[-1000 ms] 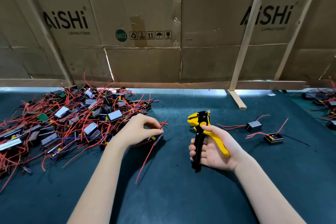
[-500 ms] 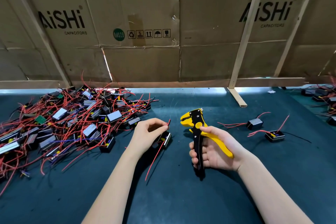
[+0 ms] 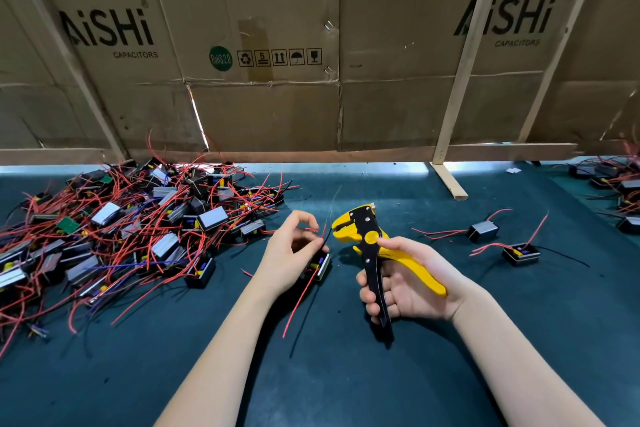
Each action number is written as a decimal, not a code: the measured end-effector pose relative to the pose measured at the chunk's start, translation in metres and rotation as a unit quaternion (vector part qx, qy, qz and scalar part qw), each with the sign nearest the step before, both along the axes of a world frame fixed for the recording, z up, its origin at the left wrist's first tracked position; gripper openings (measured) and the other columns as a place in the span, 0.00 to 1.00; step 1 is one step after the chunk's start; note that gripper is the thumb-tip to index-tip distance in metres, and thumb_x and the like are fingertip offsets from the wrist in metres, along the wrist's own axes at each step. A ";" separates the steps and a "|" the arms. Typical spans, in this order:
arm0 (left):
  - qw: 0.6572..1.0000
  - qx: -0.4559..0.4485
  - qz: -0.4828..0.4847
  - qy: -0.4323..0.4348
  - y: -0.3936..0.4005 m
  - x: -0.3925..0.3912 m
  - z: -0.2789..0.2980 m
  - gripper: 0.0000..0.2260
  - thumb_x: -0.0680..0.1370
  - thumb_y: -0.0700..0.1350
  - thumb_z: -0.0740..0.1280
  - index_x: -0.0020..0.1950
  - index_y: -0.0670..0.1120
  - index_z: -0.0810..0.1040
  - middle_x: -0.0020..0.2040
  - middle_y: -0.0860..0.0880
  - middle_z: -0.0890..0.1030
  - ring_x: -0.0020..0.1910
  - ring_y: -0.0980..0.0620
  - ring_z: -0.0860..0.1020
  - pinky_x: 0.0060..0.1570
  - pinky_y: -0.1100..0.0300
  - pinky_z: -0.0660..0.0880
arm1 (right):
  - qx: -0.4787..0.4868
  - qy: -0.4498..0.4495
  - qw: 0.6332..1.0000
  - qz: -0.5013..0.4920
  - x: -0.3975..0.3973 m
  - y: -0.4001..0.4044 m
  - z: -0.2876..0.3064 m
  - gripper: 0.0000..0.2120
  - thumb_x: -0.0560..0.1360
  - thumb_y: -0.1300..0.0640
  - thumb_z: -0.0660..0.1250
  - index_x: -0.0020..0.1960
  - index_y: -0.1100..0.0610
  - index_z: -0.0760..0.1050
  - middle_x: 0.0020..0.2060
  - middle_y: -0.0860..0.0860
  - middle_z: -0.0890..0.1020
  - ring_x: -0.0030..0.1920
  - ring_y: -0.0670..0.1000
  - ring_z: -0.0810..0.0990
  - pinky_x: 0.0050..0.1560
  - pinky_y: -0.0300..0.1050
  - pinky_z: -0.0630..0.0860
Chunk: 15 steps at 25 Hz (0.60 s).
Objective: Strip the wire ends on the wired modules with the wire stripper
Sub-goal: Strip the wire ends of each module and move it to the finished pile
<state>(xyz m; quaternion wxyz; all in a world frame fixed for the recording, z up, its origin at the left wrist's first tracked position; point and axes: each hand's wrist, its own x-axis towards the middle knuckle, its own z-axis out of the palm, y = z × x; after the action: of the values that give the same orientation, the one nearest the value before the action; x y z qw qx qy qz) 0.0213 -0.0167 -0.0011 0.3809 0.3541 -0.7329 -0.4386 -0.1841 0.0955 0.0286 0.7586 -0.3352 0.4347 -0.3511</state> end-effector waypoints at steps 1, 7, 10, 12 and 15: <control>1.000 -0.018 -0.006 -0.006 0.001 0.000 -0.001 0.06 0.78 0.36 0.66 0.50 0.46 0.73 0.40 0.47 0.84 0.43 0.50 0.83 0.51 0.56 0.77 | 0.002 -0.001 1.000 0.002 0.000 0.000 0.000 0.26 0.74 0.40 0.62 0.49 0.65 0.75 0.40 0.61 0.78 0.39 0.60 0.79 0.42 0.51 0.78; 0.997 -0.059 0.014 -0.042 0.002 -0.003 -0.001 0.03 0.73 0.39 0.74 0.44 0.45 0.82 0.40 0.50 0.84 0.41 0.54 0.82 0.49 0.61 0.77 | 0.015 -0.013 1.000 -0.007 0.000 -0.001 -0.001 0.26 0.73 0.40 0.63 0.48 0.65 0.76 0.40 0.61 0.78 0.39 0.60 0.79 0.42 0.51 0.79; 0.992 -0.096 0.036 -0.078 0.001 -0.002 -0.001 0.04 0.70 0.43 0.77 0.41 0.47 0.84 0.38 0.53 0.84 0.39 0.60 0.81 0.43 0.71 0.73 | 0.023 -0.016 0.999 -0.025 0.000 0.000 0.000 0.26 0.72 0.40 0.64 0.48 0.65 0.76 0.40 0.62 0.78 0.38 0.60 0.79 0.41 0.51 0.79; 0.987 -0.117 0.060 -0.098 0.000 -0.001 -0.001 0.03 0.71 0.42 0.77 0.40 0.49 0.84 0.37 0.57 0.84 0.40 0.62 0.80 0.42 0.75 0.70 | 0.027 -0.019 0.999 -0.037 -0.001 0.001 0.001 0.26 0.72 0.41 0.63 0.48 0.66 0.76 0.40 0.62 0.78 0.38 0.61 0.79 0.41 0.51 0.79; 0.989 -0.106 0.073 -0.072 -0.003 0.002 -0.002 0.05 0.73 0.41 0.74 0.40 0.50 0.84 0.38 0.58 0.84 0.40 0.62 0.80 0.43 0.74 0.71 | 0.029 -0.020 0.999 -0.038 -0.002 0.001 0.001 0.26 0.73 0.41 0.63 0.48 0.66 0.75 0.40 0.62 0.78 0.38 0.61 0.79 0.41 0.51 0.79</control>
<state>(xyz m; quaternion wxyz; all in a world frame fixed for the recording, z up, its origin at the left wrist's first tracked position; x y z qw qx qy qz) 0.0236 -0.0199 -0.0031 0.3933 0.3949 -0.7730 -0.3030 -0.1862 0.0965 0.0292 0.7628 -0.2892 0.4421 -0.3728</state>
